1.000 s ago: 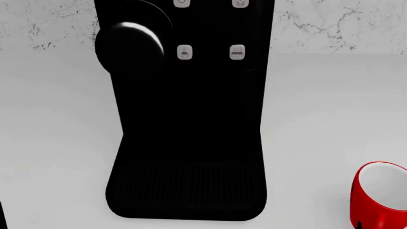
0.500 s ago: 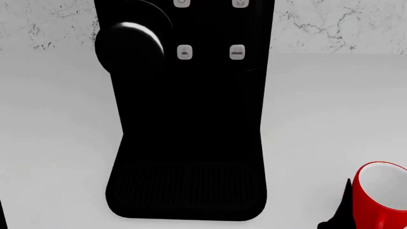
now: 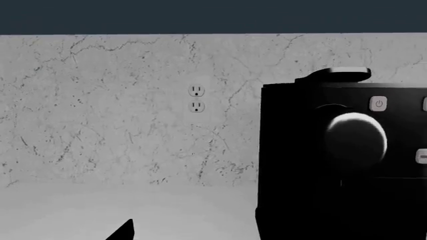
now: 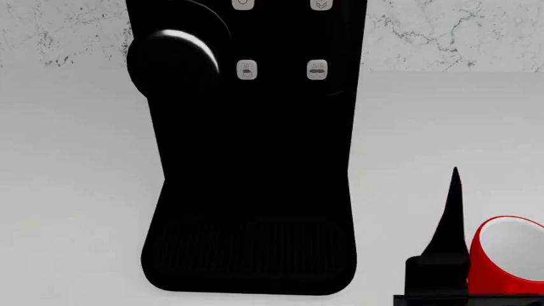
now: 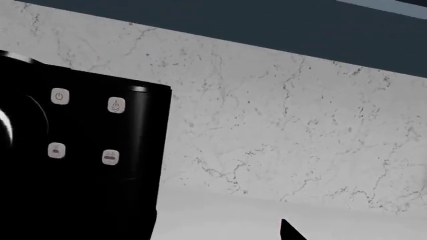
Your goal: Pick the mug from under the coffee machine dispenser and place it on the counter.
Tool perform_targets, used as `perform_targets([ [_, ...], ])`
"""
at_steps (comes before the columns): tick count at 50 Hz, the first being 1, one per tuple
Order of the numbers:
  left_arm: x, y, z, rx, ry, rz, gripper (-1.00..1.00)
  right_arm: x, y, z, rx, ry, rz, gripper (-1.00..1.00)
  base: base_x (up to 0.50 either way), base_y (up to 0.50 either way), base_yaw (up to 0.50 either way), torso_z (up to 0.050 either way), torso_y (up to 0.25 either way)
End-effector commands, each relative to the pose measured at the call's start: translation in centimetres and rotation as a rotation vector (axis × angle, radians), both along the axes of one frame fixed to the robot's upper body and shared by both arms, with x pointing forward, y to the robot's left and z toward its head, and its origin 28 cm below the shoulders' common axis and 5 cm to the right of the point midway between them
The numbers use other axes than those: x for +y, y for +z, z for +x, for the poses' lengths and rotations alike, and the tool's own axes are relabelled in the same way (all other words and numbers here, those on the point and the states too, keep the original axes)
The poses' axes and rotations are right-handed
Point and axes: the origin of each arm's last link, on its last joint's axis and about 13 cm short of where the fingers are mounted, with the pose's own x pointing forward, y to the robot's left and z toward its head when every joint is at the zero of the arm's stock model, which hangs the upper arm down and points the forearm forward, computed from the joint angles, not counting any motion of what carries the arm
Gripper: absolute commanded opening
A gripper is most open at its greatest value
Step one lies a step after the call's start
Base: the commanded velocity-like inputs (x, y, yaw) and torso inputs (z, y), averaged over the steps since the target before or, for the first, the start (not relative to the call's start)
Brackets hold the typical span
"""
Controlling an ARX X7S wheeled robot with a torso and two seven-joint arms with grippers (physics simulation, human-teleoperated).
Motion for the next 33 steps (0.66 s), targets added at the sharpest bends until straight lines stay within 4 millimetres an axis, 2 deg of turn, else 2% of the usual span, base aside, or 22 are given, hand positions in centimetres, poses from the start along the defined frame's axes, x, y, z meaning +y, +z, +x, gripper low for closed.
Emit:
perform_targets([
  [1,0.4,0.7,-0.3,-0.035,-0.014,0.014,1.00,0.1,1.5,-0.1,-0.066,0.049,-0.028,1.00,0.00,0.00,0.00,0.000,0.000],
  [8,0.6,1.3,-0.5,-0.051,-0.037,0.023,1.00,0.0,1.9,-0.1,-0.079,0.088,-0.045,1.00,0.00,0.00,0.00,0.000,0.000],
  [13,0.5,1.5,-0.5,-0.056,-0.052,0.027,1.00,0.0,3.1,-0.3,-0.095,0.107,-0.049,1.00,0.00,0.00,0.00,0.000,0.000],
  [18,0.5,1.6,-0.5,-0.056,-0.061,0.023,1.00,1.1,4.3,-0.4,-0.101,0.134,-0.052,1.00,0.00,0.00,0.00,0.000,0.000],
  [19,0.5,1.6,-0.5,-0.057,-0.062,0.022,1.00,2.6,3.0,-0.3,0.062,0.140,-0.054,1.00,0.00,0.00,0.00,0.000,0.000],
  [21,0.5,1.9,-0.5,-0.063,-0.066,0.023,1.00,0.1,5.5,-0.8,-0.286,0.141,-0.050,1.00,0.00,0.00,0.00,0.000,0.000],
  [22,0.6,1.9,-0.6,-0.066,-0.067,0.023,1.00,0.0,5.4,-0.7,-0.266,0.151,-0.069,1.00,0.00,0.00,0.00,0.000,0.000],
  [23,0.6,2.0,-0.6,-0.068,-0.068,0.023,1.00,0.9,6.0,-0.9,-0.293,0.098,0.033,1.00,0.00,0.00,0.00,0.000,0.000],
  [24,0.6,2.0,-0.6,-0.070,-0.068,0.023,1.00,0.0,7.7,-1.6,-0.469,0.136,-0.081,1.00,0.00,0.00,0.00,0.000,0.000],
  [25,0.6,2.0,-0.6,-0.072,-0.067,0.022,1.00,0.1,8.5,-1.7,-0.647,0.146,-0.091,1.00,0.00,0.00,0.00,0.000,0.000],
  [26,0.6,2.0,-0.6,-0.073,-0.066,0.021,1.00,0.0,7.3,-1.4,-0.432,0.148,-0.084,1.00,0.00,0.00,0.00,0.000,0.000],
  [27,0.6,2.0,-0.6,-0.076,-0.064,0.020,1.00,0.0,8.1,-2.3,-0.514,0.043,0.067,1.00,0.00,0.00,0.00,0.000,0.000],
  [28,0.7,2.0,-0.6,-0.078,-0.062,0.018,1.00,0.0,6.8,-1.2,-0.393,0.138,-0.076,1.00,0.00,0.00,0.00,0.000,0.000],
  [29,0.7,2.0,-0.6,-0.082,-0.063,0.018,1.00,0.1,5.2,-0.4,-0.367,0.155,-0.065,1.00,0.00,0.00,0.00,0.000,0.000],
  [30,0.7,2.0,-0.6,-0.085,-0.063,0.017,1.00,0.0,3.8,-0.5,-0.135,0.158,-0.058,1.00,0.00,0.00,0.00,0.000,0.000],
  [31,0.6,2.1,-0.6,-0.089,-0.062,0.016,1.00,0.0,4.8,-1.0,-0.218,0.032,0.075,1.00,0.00,0.00,0.00,0.000,0.000],
  [32,0.6,2.2,-0.5,-0.093,-0.061,0.016,1.00,0.0,3.3,-0.4,-0.097,0.150,-0.052,1.00,0.00,0.00,0.00,0.000,0.000],
  [33,0.6,2.2,-0.5,-0.097,-0.062,0.016,1.00,0.1,2.3,0.0,-0.126,0.164,-0.053,1.00,0.00,0.00,0.00,0.000,0.000],
])
